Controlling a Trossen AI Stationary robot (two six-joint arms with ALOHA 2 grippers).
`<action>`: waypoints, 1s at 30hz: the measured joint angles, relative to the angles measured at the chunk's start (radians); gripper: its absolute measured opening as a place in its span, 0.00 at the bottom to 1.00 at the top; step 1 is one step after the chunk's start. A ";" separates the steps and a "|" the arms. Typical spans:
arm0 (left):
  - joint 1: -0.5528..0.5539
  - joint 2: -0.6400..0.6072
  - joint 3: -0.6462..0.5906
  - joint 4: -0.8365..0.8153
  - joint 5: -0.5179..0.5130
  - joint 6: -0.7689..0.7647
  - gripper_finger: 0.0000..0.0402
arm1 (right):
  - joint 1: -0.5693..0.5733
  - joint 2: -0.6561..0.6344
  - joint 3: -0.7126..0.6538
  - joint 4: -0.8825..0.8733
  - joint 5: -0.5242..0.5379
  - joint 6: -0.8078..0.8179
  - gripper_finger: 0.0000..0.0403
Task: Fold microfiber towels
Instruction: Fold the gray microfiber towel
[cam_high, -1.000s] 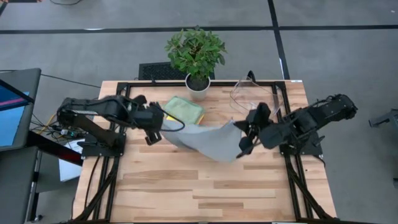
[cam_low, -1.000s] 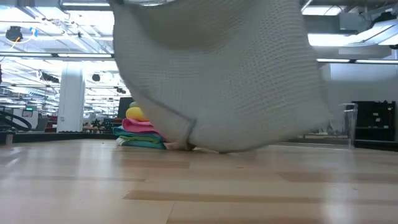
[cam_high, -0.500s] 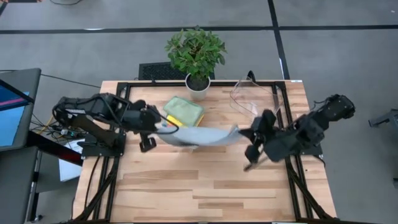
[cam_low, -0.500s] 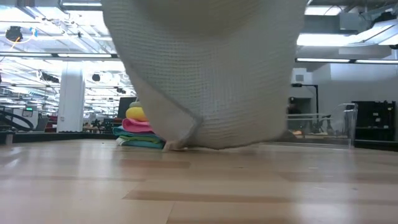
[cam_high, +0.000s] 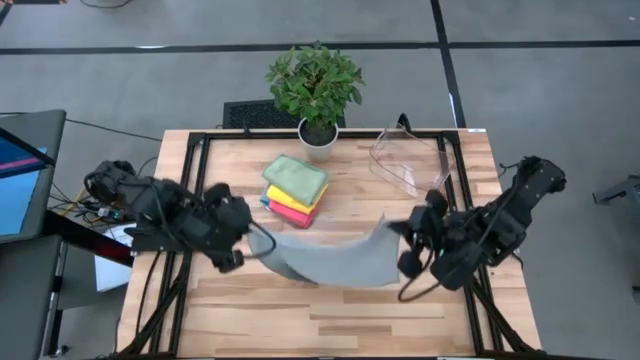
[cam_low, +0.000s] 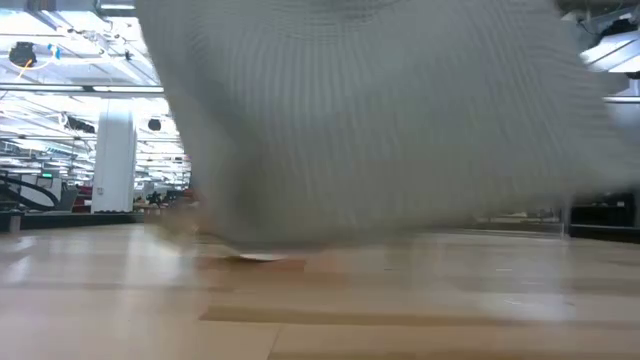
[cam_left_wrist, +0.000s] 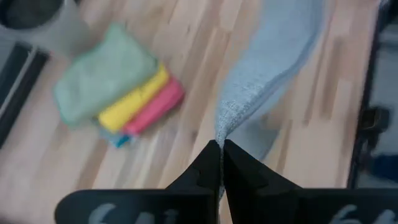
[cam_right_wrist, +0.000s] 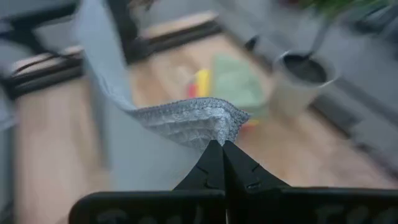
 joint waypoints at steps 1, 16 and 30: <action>0.001 -0.008 0.011 0.016 -0.015 0.015 0.00 | -0.007 -0.004 0.012 -0.028 0.032 -0.002 0.02; 0.250 -0.061 0.035 0.009 -0.163 0.345 0.00 | -0.238 -0.047 0.031 -0.099 0.029 -0.267 0.02; 0.104 -0.043 -0.116 0.025 -0.008 0.146 0.00 | 0.033 -0.041 -0.191 -0.047 0.022 0.138 0.02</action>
